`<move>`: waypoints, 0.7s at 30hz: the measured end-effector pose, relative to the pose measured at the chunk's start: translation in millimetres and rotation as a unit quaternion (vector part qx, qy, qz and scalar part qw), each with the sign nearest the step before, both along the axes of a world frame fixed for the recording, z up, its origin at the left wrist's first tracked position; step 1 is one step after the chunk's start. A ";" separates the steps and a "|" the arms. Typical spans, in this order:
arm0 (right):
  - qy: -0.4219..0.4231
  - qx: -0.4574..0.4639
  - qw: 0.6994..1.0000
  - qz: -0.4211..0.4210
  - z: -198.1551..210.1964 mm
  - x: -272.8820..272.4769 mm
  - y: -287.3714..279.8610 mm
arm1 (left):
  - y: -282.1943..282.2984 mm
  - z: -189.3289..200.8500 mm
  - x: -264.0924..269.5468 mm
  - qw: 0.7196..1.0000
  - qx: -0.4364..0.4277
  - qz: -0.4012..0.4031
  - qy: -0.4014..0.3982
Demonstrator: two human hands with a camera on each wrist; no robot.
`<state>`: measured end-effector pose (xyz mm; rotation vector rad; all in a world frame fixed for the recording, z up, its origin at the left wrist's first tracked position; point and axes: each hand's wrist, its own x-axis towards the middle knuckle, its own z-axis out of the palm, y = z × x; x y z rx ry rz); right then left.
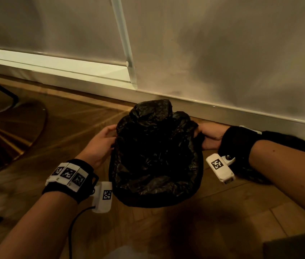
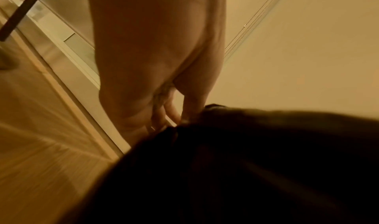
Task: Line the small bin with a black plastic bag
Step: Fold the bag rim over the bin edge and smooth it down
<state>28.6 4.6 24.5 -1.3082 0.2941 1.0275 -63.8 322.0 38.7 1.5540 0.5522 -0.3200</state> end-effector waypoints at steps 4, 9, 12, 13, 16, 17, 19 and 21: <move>0.044 0.076 0.995 0.041 20.9 4.4 1.6 | -1.8 16.3 4.9 1.000 -0.005 0.018 0.019; -0.012 0.022 0.983 0.182 27.0 6.8 17.7 | -13.8 31.2 9.5 0.992 0.076 -0.099 0.029; -0.049 -0.005 0.979 0.198 29.6 12.6 20.2 | -14.8 30.7 7.4 0.985 0.086 -0.145 0.034; -0.055 -0.023 0.977 0.204 29.6 14.1 20.7 | -15.2 32.3 6.8 0.986 0.077 -0.143 0.035; -0.057 -0.074 0.975 0.202 26.5 15.1 24.4 | -12.2 32.5 7.2 0.985 0.064 -0.152 0.053; -0.050 -0.082 0.976 0.193 23.5 14.6 25.6 | -12.4 34.0 5.9 0.984 0.057 -0.155 0.063; -0.027 -0.083 0.979 0.184 17.3 11.9 27.0 | -8.5 33.9 2.8 0.982 0.047 -0.161 0.089; -0.009 -0.074 0.980 0.185 12.2 7.4 27.0 | -2.9 31.7 -3.4 0.980 0.037 -0.156 0.116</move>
